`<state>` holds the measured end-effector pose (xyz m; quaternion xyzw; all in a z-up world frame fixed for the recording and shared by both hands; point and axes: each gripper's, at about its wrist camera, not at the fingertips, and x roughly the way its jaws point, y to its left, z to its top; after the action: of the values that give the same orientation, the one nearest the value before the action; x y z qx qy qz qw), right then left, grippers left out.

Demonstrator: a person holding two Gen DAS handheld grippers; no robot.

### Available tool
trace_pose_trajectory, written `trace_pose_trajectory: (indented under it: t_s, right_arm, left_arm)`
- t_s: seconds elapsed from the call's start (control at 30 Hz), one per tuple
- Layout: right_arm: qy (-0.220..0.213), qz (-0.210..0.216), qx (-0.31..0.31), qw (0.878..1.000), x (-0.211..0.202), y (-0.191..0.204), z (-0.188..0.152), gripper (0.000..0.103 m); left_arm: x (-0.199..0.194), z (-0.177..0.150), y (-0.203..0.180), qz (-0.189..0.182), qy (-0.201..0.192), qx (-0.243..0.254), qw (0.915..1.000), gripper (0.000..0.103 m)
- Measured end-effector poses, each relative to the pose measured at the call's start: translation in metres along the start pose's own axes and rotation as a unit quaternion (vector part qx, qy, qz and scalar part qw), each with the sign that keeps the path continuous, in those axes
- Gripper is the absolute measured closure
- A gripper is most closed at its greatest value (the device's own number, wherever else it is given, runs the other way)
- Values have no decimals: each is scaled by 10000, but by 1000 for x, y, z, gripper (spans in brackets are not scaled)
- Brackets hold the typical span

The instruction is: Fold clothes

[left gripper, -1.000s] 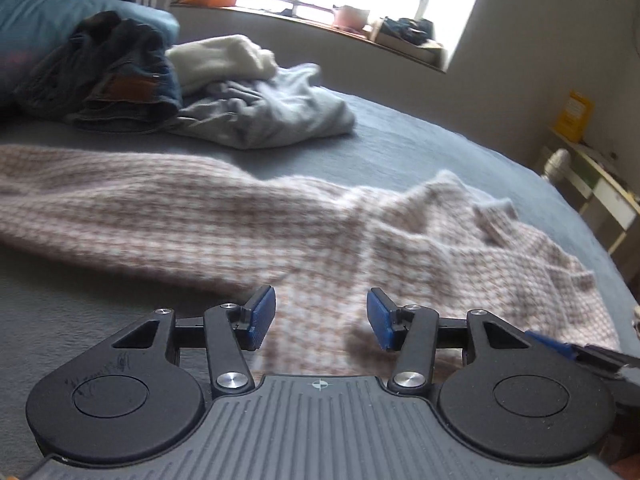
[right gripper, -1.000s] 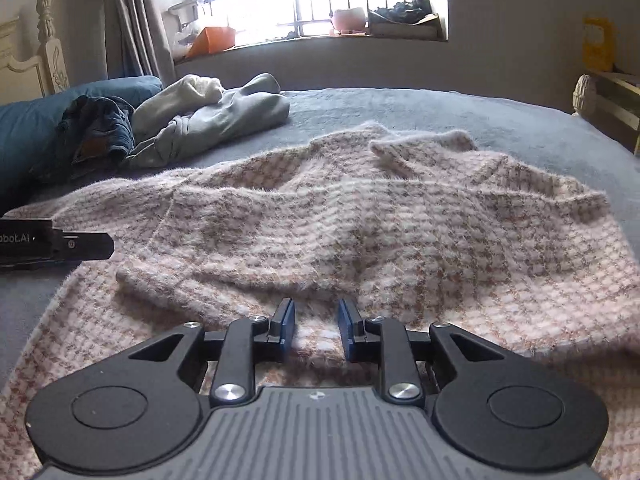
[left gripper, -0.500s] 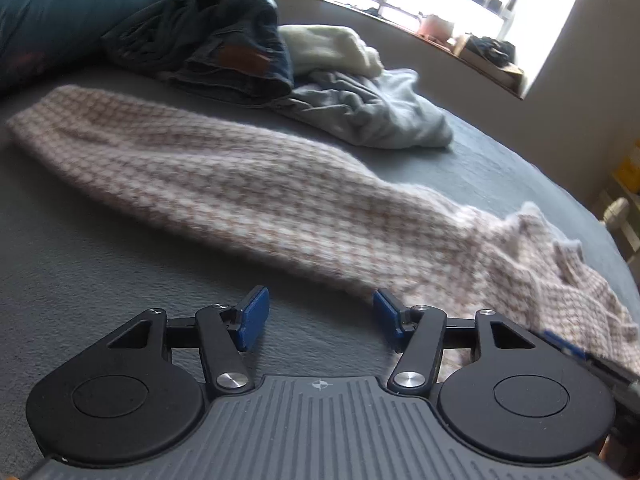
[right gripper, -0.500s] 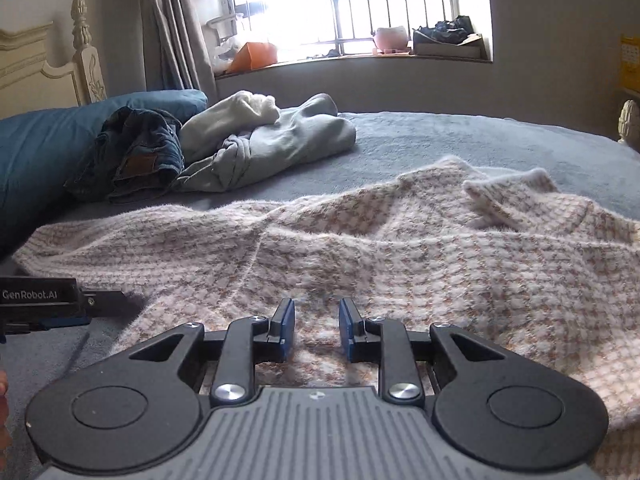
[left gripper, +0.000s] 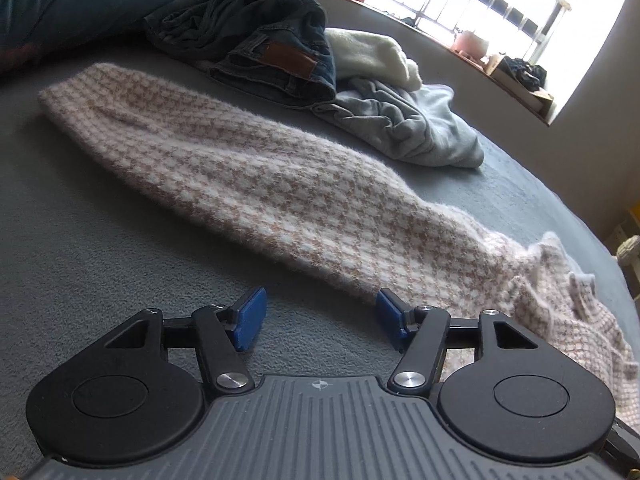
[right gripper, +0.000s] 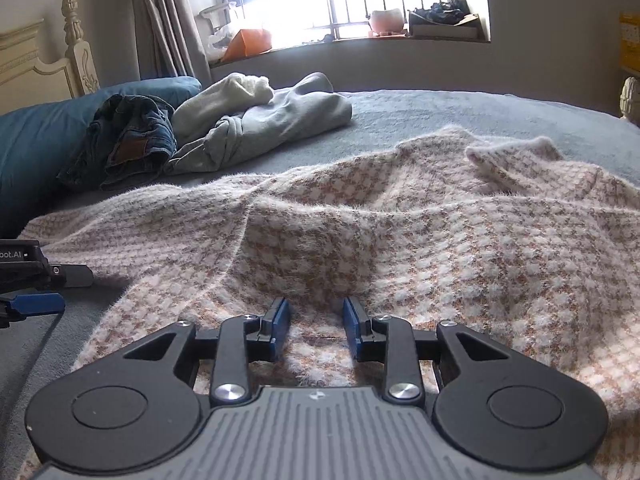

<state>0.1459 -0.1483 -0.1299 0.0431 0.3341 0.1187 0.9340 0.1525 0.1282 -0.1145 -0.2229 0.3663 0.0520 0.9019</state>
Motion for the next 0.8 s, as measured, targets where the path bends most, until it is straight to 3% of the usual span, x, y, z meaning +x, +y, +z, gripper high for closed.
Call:
trace_pose_trajectory:
  t_s: [0.27,0.43,0.8]
  right_arm:
    - [16,-13,6,10000,0,0,0,71]
    - [22,-26,2,10000,-1,1,0,71]
    - [21,-30,-6,10000,-1,1,-1,71]
  left_arm:
    - [-15,8,21,389,-461,-629,9962,42]
    - [-9,20,49,771,-589,-1250,9874,41]
    - [10,58,117,1173,-866,-2196,9646,41]
